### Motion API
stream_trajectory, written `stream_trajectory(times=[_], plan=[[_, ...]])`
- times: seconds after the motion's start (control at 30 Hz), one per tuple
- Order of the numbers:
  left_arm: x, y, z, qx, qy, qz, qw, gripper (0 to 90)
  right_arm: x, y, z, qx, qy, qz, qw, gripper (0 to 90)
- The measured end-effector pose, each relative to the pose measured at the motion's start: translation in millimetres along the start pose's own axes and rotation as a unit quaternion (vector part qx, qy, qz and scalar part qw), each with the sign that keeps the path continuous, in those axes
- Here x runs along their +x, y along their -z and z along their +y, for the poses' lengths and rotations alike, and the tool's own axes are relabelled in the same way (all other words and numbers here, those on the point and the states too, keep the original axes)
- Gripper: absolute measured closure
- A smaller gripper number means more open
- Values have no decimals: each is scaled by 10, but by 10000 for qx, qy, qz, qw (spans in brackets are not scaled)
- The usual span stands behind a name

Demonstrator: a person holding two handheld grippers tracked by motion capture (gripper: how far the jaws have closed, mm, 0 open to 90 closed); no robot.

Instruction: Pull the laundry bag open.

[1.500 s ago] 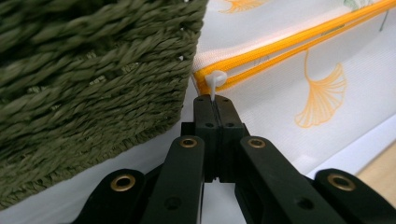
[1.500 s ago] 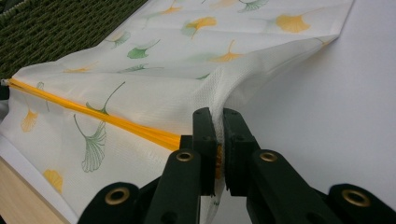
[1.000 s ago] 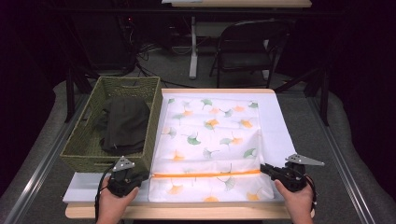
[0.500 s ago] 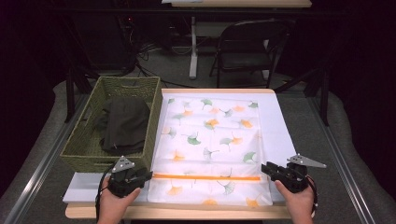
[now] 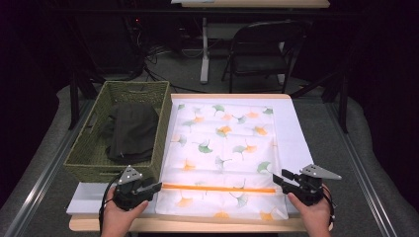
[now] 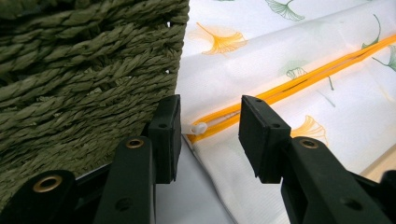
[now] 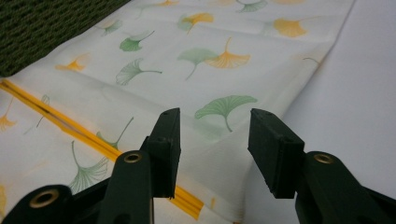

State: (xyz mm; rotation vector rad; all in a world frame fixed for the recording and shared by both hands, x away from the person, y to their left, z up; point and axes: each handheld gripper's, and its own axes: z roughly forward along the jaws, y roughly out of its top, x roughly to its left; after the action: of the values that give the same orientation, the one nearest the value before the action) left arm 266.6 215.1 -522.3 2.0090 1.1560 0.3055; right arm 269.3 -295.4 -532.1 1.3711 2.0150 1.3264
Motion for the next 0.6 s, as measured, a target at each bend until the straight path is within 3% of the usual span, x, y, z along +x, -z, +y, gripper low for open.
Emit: stream_trajectory(times=[0.03, 0.23, 0.37, 0.6], plan=[[0, 0, 0, 0, 0, 0, 10000, 596, 62, -55, -7, 134, 304, 31, 9994, 537], [-3, 15, 0, 9, 45, 15, 10000, 596, 62, -55, -7, 134, 304, 31, 9994, 521], [-9, 38, 9, 34, 94, 5, 9999, 592, 79, -63, -8, 228, 370, -121, 9990, 487], [-26, 97, 30, 107, 99, 51, 9999, 569, 102, -70, 1, 283, 399, -141, 9987, 413]])
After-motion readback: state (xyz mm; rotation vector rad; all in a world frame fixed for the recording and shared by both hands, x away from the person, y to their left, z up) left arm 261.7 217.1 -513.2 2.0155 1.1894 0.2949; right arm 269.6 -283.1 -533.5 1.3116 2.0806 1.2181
